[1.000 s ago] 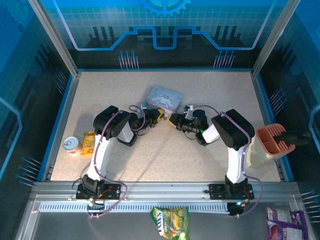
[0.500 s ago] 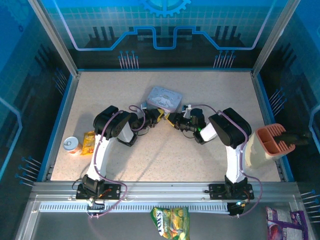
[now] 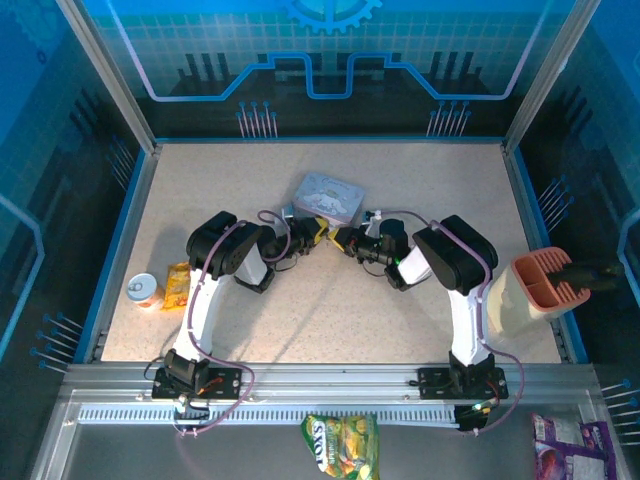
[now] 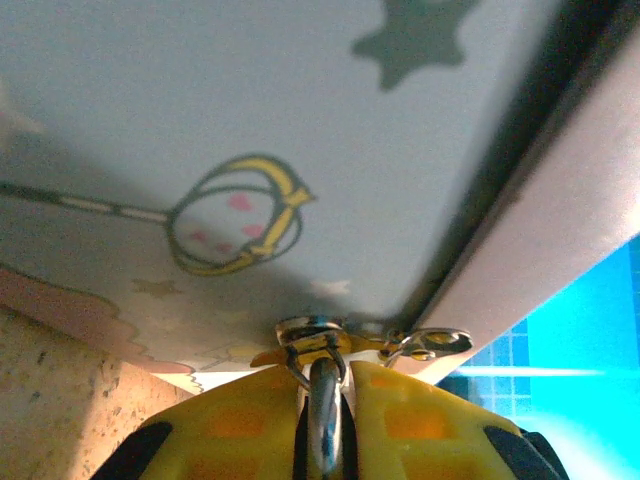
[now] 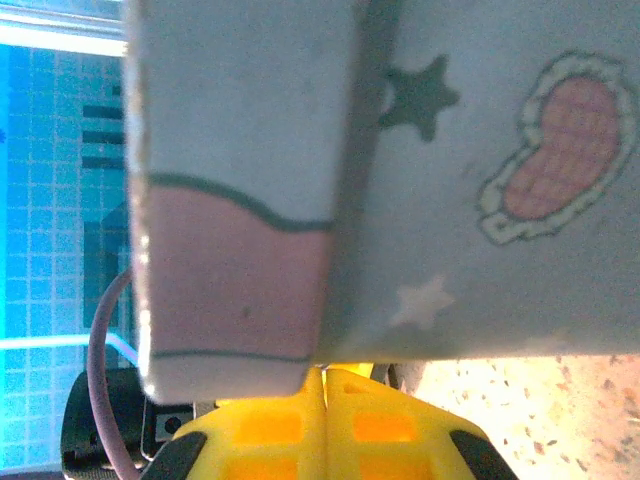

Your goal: Unlock the padlock with the key

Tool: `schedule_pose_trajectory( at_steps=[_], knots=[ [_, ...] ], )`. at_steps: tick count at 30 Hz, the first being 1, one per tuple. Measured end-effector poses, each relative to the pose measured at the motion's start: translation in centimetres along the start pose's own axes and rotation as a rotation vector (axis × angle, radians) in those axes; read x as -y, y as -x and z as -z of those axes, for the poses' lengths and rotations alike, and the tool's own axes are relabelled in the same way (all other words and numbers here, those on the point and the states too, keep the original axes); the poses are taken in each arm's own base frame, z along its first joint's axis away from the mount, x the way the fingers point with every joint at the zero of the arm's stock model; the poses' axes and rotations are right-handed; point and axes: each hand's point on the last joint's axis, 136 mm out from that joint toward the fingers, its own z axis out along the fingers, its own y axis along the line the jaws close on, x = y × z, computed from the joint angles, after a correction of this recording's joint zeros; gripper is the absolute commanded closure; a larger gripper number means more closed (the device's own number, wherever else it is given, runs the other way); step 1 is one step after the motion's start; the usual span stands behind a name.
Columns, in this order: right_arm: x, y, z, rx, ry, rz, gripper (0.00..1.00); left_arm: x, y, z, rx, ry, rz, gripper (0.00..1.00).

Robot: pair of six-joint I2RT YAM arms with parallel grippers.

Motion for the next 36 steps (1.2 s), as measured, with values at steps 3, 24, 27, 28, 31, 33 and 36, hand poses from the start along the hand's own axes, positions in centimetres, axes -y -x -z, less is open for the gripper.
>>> schedule_pose_trajectory(
  at_steps=[3,24,27,28,31,33,36],
  knots=[
    [-0.2,0.3,-0.3,0.004,0.006,-0.004,1.00,0.0,0.0,0.0,0.000,0.000,0.000,1.00],
    [-0.4,-0.9,3.5,0.022,-0.125,0.244,0.55,0.2,-0.6,0.2,-0.014,0.003,0.005,1.00],
    [-2.3,-1.3,4.2,0.012,-0.178,0.459,0.55,0.2,-0.7,0.2,-0.015,0.004,0.006,1.00],
    [-3.0,-1.5,4.2,0.007,-0.198,0.544,0.53,0.1,-0.7,0.3,-0.017,0.006,0.007,1.00],
    [-4.8,-2.8,3.2,-0.031,-0.268,0.836,0.52,0.0,-1.0,0.4,-0.025,0.010,0.010,1.00],
    [-5.0,-3.5,2.2,-0.068,-0.333,1.000,0.49,0.0,-1.1,0.4,-0.030,0.010,0.010,1.00],
    [-4.0,-3.9,1.0,-0.125,-0.450,1.228,0.49,0.0,-1.1,0.4,-0.032,0.010,0.010,1.00]
  ],
)
